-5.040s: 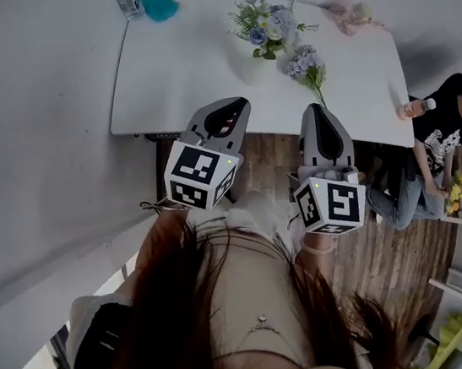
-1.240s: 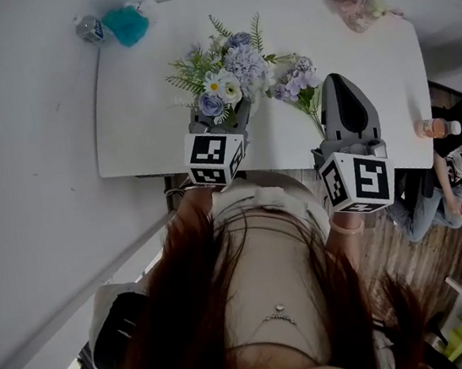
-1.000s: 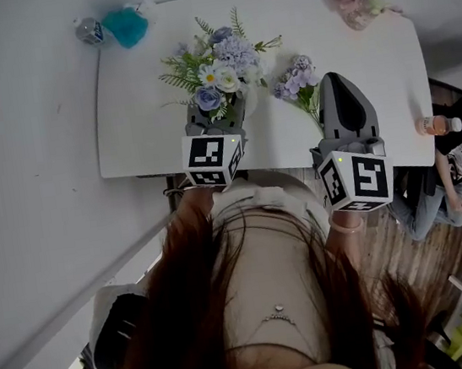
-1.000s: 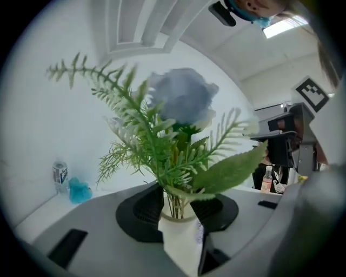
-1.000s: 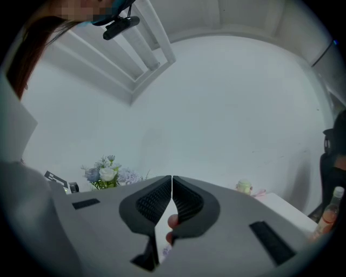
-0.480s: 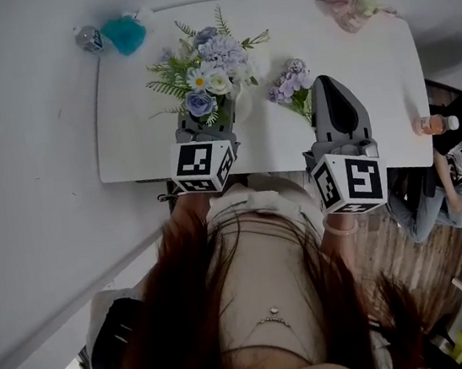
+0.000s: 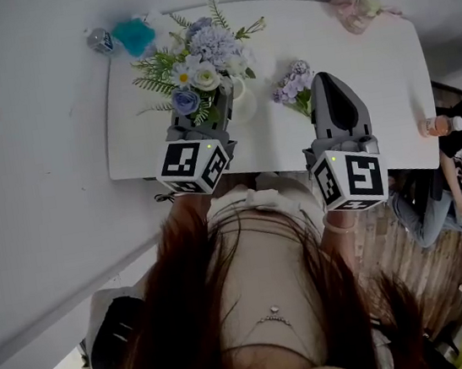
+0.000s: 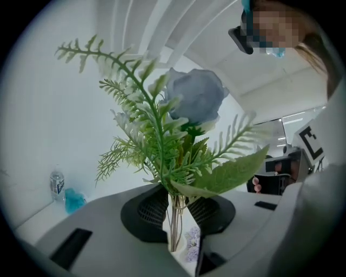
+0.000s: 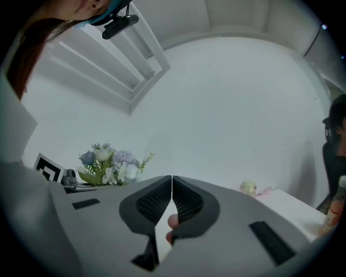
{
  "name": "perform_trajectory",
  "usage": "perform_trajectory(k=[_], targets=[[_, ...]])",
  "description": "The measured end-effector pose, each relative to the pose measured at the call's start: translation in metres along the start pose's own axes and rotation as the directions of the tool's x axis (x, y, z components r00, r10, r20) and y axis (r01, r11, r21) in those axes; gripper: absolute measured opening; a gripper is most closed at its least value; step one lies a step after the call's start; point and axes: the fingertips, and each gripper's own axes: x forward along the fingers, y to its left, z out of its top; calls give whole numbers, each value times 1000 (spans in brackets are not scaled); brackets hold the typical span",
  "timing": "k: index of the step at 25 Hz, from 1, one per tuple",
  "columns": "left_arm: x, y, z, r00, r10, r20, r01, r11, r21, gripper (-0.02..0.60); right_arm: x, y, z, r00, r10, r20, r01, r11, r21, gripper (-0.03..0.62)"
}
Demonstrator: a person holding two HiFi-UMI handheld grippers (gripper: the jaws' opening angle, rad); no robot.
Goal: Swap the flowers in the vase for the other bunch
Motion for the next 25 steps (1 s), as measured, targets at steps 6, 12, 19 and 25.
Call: perform_trajectory(k=[6, 12, 19, 25], targets=[[3, -1, 19, 1000, 5, 27, -5, 1000, -12, 92, 10, -4, 7, 999, 29, 16, -29, 999, 12, 28], [-3, -6, 41, 998, 29, 58, -28, 1000, -14, 89, 12, -7, 13, 997, 70, 21, -71, 997, 19, 28], [-19, 5, 87, 993, 45, 106, -42, 999, -28, 89, 23, 10, 30, 995, 101, 15, -101, 995, 21, 28], [-19, 13, 98, 990, 14, 139, -10, 999, -30, 87, 32, 18, 24, 996, 91, 13, -91, 996, 17, 28]])
